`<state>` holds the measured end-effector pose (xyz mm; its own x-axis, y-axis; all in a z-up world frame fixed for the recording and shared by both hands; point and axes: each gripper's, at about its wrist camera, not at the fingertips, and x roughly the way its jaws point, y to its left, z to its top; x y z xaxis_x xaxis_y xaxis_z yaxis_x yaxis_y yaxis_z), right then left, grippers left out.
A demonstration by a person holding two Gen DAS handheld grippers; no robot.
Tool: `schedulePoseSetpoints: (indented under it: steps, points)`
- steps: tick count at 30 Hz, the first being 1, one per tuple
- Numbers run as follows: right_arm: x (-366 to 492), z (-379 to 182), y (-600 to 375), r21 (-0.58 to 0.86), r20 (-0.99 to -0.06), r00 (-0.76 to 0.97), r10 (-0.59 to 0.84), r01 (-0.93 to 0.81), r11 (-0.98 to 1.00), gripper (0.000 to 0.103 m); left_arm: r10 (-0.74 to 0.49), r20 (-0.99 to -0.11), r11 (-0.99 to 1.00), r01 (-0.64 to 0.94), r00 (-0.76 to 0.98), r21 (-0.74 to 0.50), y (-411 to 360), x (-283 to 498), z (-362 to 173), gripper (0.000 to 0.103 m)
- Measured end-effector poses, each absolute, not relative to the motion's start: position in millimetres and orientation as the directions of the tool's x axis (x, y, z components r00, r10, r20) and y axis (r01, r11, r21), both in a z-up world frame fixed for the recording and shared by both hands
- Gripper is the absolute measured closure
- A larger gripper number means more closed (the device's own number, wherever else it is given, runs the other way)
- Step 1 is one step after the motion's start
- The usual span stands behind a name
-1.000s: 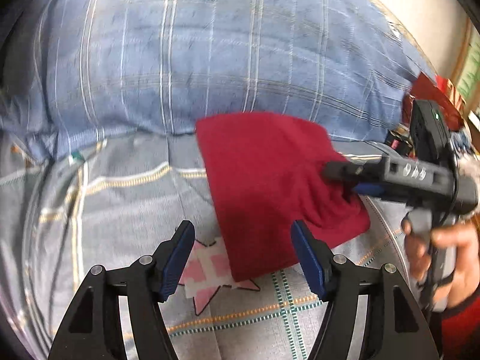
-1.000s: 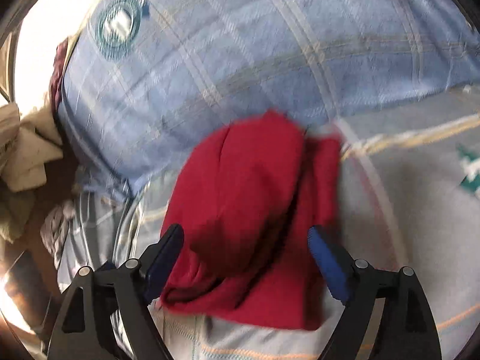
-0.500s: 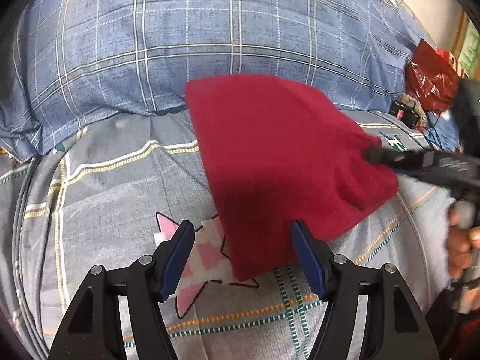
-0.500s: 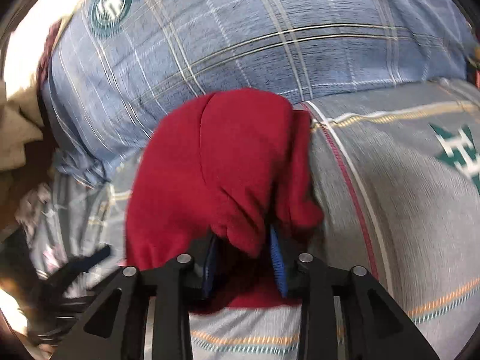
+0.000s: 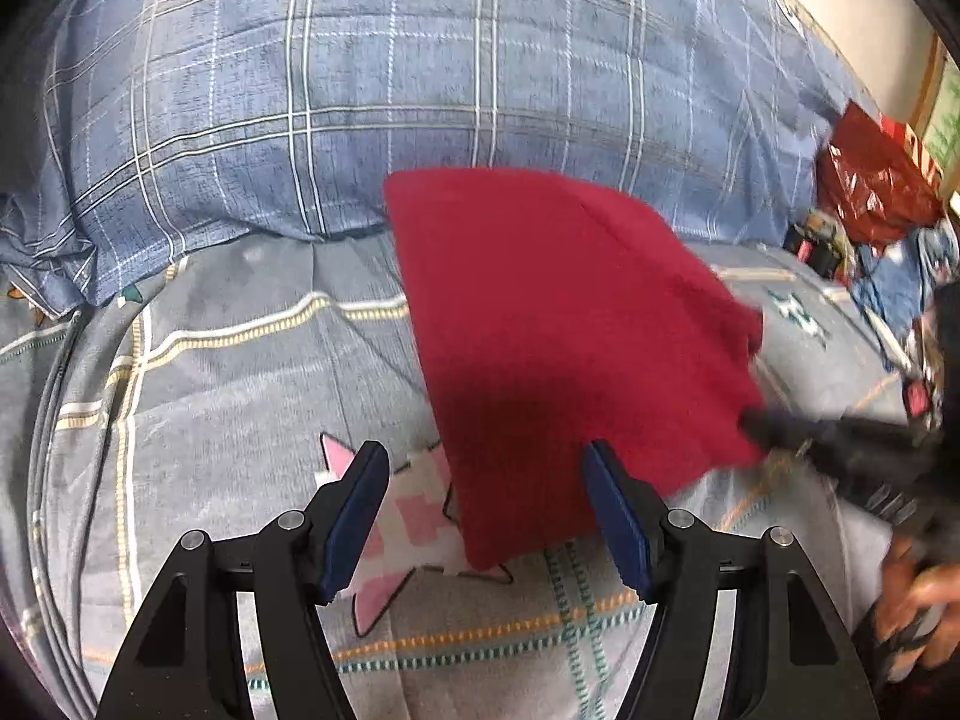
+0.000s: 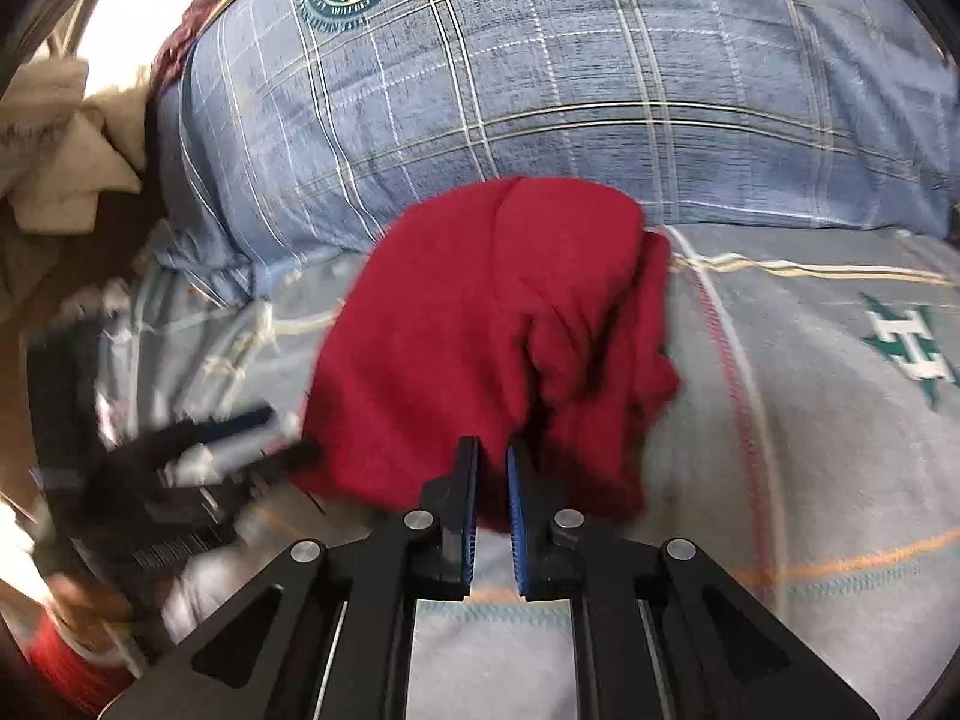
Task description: Fold small clothes
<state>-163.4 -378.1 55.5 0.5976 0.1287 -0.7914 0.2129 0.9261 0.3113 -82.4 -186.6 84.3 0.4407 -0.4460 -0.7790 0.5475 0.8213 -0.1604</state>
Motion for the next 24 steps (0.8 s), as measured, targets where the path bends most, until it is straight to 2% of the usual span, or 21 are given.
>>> schedulePoseSetpoints:
  steps: [2,4,6,7,8,10,13,15,16,17,19,20,22,24]
  points:
    - [-164.3,40.8,-381.8,0.281,-0.825,0.555,0.105,0.243,0.928,0.095,-0.454,-0.778,0.825,0.535,0.435,-0.182,-188.5,-79.2,85.7,0.036]
    - [-166.1,41.0,-384.3,0.308,-0.820,0.559,0.123,0.250,0.918,0.094,-0.456,-0.769,0.824,0.539,0.448,-0.174,-189.2,-79.0,87.7,0.036]
    - [-173.5,60.0,-381.8,0.319,-0.789,0.602,0.124,0.228,0.920,0.087,-0.443,-0.767,0.827,0.541,0.464,-0.150,-190.9,-78.2,87.2,0.036]
    - [-176.3,70.8,-380.6,0.318,-0.771,0.628,0.110,0.229,0.920,0.082,-0.433,-0.770,0.830,0.541,0.469,-0.138,-193.6,-76.0,85.6,0.036]
    - [-178.9,83.1,-380.8,0.321,-0.745,0.661,0.094,0.231,0.918,0.065,-0.430,-0.772,0.831,0.539,0.468,-0.135,-195.7,-74.8,83.8,0.036]
    - [-177.5,97.7,-380.6,0.322,-0.706,0.704,0.069,0.232,0.918,0.046,-0.424,-0.778,0.835,0.533,0.464,-0.138,-198.9,-71.3,79.8,0.036]
    - [-148.4,99.8,-373.8,0.256,-0.718,0.696,0.010,0.250,0.934,0.047,-0.420,-0.783,0.840,0.524,0.460,-0.143,-203.7,-66.8,73.9,0.036]
    - [-128.3,90.1,-373.1,0.223,-0.737,0.675,-0.012,0.261,0.939,0.051,-0.416,-0.786,0.841,0.522,0.458,-0.141,-207.4,-64.5,70.7,0.036]
    - [-120.7,81.9,-375.6,0.213,-0.754,0.656,-0.018,0.271,0.939,0.056,-0.415,-0.787,0.841,0.523,0.457,-0.140,-209.0,-63.7,69.3,0.036]
    - [-114.6,72.9,-378.7,0.195,-0.773,0.633,-0.035,0.291,0.937,0.066,-0.411,-0.789,0.842,0.522,0.456,-0.137,-210.6,-62.5,67.1,0.036]
    - [-107.9,49.9,-389.2,0.171,-0.812,0.581,-0.057,0.330,0.928,0.065,-0.411,-0.796,0.837,0.531,0.444,-0.136,-215.0,-60.7,61.6,0.036]
    - [-108.4,41.1,-393.8,0.186,-0.821,0.569,-0.043,0.339,0.922,0.068,-0.412,-0.797,0.836,0.532,0.442,-0.137,-216.2,-59.7,59.3,0.035]
    - [-115.2,29.0,-402.2,0.255,-0.806,0.593,0.002,0.344,0.904,0.068,-0.410,-0.798,0.839,0.525,0.442,-0.141,-217.5,-56.9,56.8,0.032]
    - [-116.6,30.0,-401.2,0.243,-0.806,0.593,-0.002,0.334,0.911,0.067,-0.414,-0.799,0.841,0.519,0.436,-0.153,-217.2,-54.8,56.0,0.032]
